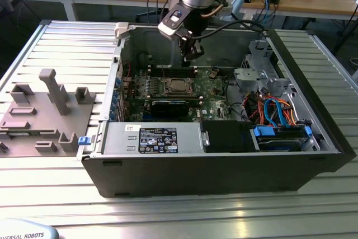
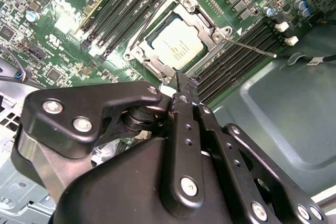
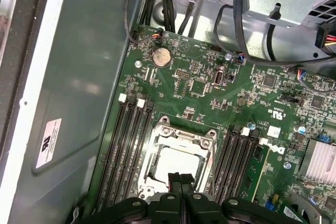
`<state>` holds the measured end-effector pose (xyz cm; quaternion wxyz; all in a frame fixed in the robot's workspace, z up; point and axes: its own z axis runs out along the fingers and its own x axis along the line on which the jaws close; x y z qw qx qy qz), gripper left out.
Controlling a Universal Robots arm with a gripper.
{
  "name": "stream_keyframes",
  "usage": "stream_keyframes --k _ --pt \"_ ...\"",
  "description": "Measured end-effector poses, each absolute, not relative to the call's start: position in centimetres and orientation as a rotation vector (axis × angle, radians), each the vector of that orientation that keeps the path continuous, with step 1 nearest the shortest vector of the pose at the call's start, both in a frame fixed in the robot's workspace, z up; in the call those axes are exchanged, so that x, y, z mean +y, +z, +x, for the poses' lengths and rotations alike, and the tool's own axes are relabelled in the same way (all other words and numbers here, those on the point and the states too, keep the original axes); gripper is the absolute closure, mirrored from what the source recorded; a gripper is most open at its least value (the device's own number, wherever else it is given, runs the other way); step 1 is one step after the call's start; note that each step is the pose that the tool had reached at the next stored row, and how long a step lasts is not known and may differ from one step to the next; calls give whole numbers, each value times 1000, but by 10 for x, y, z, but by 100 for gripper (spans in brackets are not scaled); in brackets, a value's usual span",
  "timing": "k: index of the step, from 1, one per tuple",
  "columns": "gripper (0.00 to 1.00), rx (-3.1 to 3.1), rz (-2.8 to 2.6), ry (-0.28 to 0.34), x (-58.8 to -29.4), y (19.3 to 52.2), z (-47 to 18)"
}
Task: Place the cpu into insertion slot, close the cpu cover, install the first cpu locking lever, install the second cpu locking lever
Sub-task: 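Install the first cpu locking lever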
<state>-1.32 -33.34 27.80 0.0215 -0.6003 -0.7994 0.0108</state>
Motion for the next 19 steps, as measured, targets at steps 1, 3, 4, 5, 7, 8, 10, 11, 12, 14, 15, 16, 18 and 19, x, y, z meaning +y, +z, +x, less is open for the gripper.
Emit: stream_keyframes --k 1,3,4,5,7,8,10,11,12,14,15,16,18,19 --pt "89 -2480 -1858 34 -333 278 -13" --pt "89 -2485 -1851 34 -333 278 -13" --pt "89 -2486 -1849 34 -333 278 -13" --pt "89 -2488 -1846 34 -333 278 -13" --pt "89 -2491 -1844 34 -333 278 -13" --pt "89 -2491 -1842 34 -333 278 -13" --pt "89 -2493 -1840 34 -333 278 -13" --pt "89 -2494 -1839 34 -333 278 -13" --pt "89 -2495 -1837 34 -333 278 -13" --pt "89 -2497 -1836 34 -333 278 -13" --pt "89 -2497 -1834 34 -333 278 -13" --pt "89 -2499 -1833 34 -333 278 -13" --pt "89 -2500 -1831 34 -333 278 -13" --pt "89 -2500 -1831 34 -333 278 -13"
